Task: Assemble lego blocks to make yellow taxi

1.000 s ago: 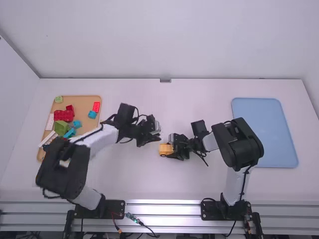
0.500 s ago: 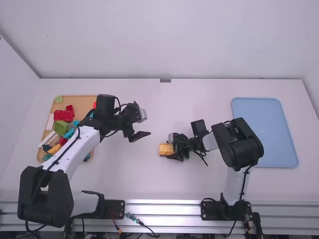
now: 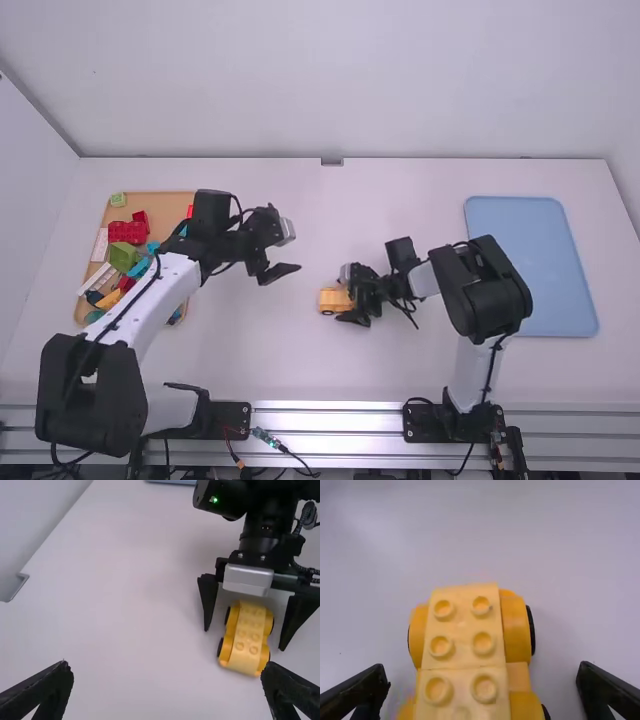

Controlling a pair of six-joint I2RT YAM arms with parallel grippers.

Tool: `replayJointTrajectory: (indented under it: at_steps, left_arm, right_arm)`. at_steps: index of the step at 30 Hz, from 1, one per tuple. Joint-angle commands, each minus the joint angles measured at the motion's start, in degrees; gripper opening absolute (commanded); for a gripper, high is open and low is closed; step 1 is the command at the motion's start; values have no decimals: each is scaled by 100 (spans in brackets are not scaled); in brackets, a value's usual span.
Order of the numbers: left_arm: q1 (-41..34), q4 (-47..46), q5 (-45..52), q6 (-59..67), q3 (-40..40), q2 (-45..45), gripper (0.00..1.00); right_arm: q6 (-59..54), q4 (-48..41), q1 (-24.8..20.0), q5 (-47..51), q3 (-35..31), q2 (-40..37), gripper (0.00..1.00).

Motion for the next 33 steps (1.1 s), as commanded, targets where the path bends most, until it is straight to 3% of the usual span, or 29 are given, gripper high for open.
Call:
replayJointTrajectory:
  at_steps: [1, 10, 14, 17, 19, 23, 26, 30, 33]
  left_arm:
    - [20, -28, -70, 43, -74, 44, 99]
    - [22, -85, -311, 43, -74, 44, 99]
    - [20, -85, -464, 152, -74, 44, 99]
    - [20, -72, -658, 150, -74, 28, 99]
    - [20, -22, -724, 115, -74, 7, 99]
    - [20, 20, -903, -123, -74, -24, 99]
    - [24, 63, -1454, -173, -74, -24, 99]
    - [26, 72, -3052, -449, -74, 57, 99]
    - [57, 234, -4562, -1738, -74, 157, 99]
  right_arm:
    - [122, -411, -109, 719, 48, -109, 99]
    - [-1128, -2903, -133, 1759, 474, -791, 99]
    - [-1193, -3508, -122, 2470, 566, -1134, 99]
    - [-791, -3779, -184, 3272, 656, -1373, 99]
    - [68, -3696, -203, 3971, 776, -1543, 99]
    - [973, -3560, -203, 4365, 986, -1718, 99]
    - [1163, -3766, -203, 4538, 1204, -1771, 99]
    - [1202, -4266, -199, 4662, 1646, -1788, 99]
    - [1204, -4398, -195, 4638, 1882, -1788, 99]
